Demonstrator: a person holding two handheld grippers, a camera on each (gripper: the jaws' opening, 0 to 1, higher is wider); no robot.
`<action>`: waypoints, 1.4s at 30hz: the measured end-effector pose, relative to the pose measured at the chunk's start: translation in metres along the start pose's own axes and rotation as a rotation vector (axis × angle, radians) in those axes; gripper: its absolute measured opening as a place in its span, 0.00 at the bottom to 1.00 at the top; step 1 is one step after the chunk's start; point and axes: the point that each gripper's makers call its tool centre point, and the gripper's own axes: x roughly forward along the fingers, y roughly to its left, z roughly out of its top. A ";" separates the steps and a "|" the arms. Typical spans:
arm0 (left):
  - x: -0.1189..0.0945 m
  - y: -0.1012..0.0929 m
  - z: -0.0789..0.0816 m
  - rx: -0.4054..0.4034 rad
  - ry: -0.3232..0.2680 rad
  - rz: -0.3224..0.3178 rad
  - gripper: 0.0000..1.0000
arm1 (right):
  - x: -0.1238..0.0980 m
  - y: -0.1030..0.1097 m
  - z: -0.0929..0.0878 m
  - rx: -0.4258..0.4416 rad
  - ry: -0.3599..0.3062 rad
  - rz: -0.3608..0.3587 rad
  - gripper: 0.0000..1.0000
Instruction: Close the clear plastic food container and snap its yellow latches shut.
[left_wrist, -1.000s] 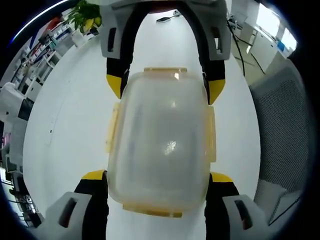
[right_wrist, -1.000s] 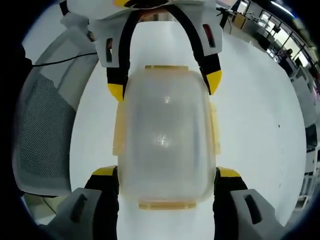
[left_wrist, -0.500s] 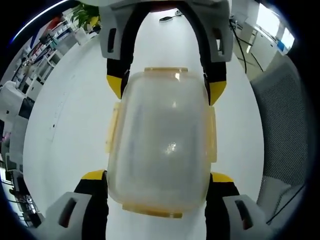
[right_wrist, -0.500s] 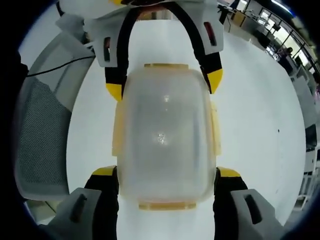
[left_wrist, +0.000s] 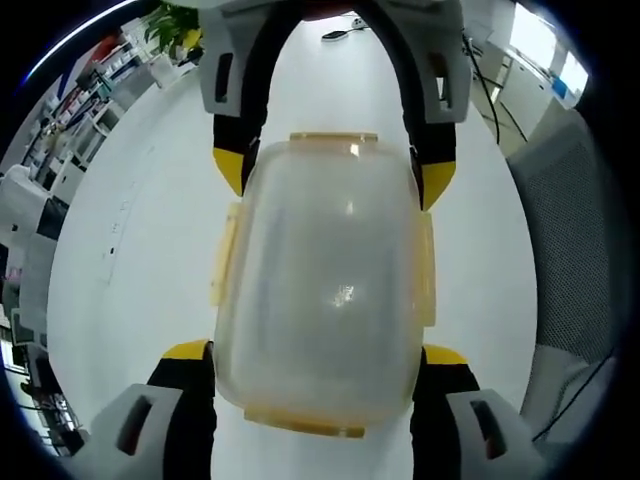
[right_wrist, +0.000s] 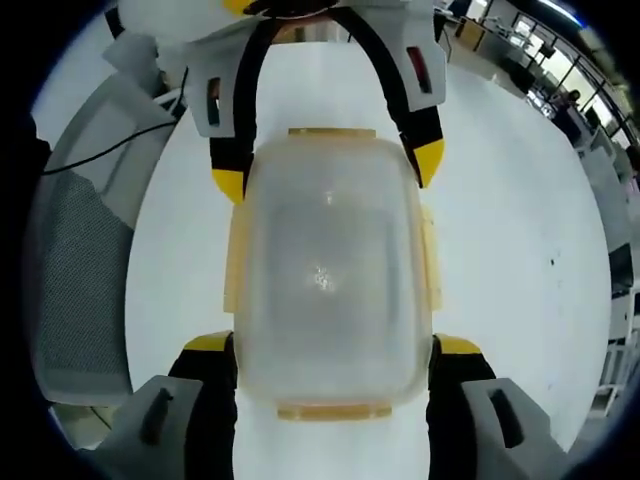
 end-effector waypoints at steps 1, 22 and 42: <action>0.000 0.001 0.000 0.000 0.000 -0.001 0.77 | 0.000 -0.001 0.000 0.001 -0.001 0.000 0.76; 0.007 0.035 -0.001 -0.009 0.001 -0.005 0.79 | 0.003 -0.035 0.002 0.006 0.000 -0.004 0.76; 0.011 0.049 0.000 -0.016 0.001 -0.004 0.80 | 0.004 -0.050 0.002 0.018 -0.025 0.005 0.78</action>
